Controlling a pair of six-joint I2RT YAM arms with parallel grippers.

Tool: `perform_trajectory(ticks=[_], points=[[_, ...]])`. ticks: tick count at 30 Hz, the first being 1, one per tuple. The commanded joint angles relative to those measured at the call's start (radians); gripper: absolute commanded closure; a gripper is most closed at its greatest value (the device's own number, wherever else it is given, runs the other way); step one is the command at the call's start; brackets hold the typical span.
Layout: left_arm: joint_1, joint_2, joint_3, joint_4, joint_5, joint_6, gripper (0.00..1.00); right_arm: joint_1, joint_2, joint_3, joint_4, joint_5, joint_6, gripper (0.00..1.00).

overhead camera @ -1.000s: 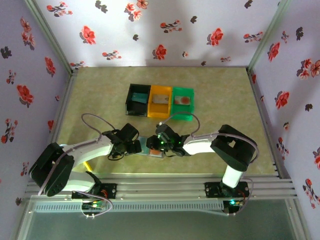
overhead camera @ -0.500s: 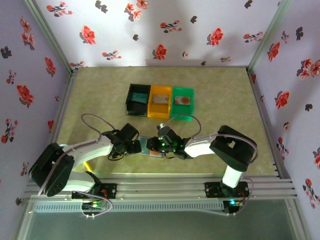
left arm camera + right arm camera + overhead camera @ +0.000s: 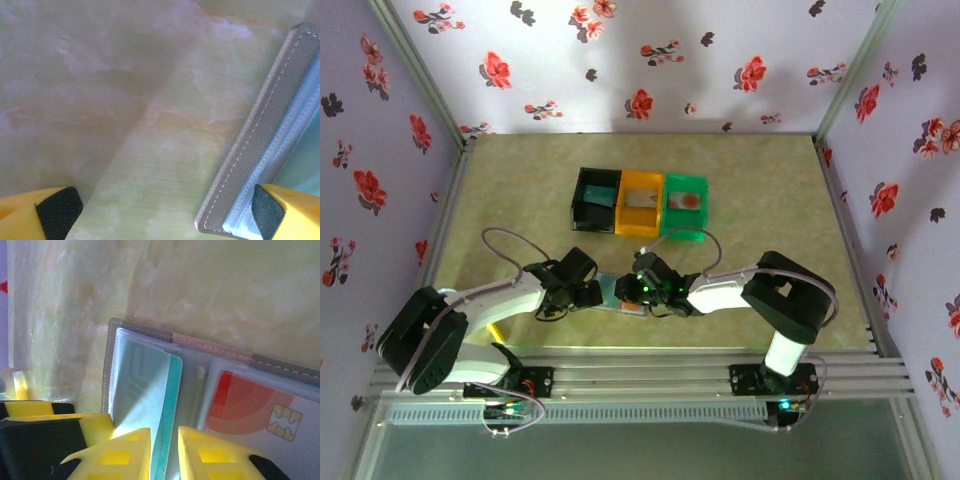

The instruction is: Take the credit cards out of the card holder

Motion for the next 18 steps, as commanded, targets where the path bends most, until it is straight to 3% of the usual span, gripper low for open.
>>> perform_trajectory(ticks=[1,13,18], points=[[-0.007,0.071,-0.088,0.121,0.091,-0.036,0.06,0.004,0.031,-0.003,-0.031,0.026,0.004,0.77],[-0.007,0.077,-0.102,0.151,0.100,-0.044,0.06,-0.004,0.071,-0.047,0.119,-0.035,0.033,0.78],[-0.007,0.071,-0.109,0.155,0.104,-0.046,0.06,-0.012,0.035,-0.044,0.015,0.000,0.034,0.78]])
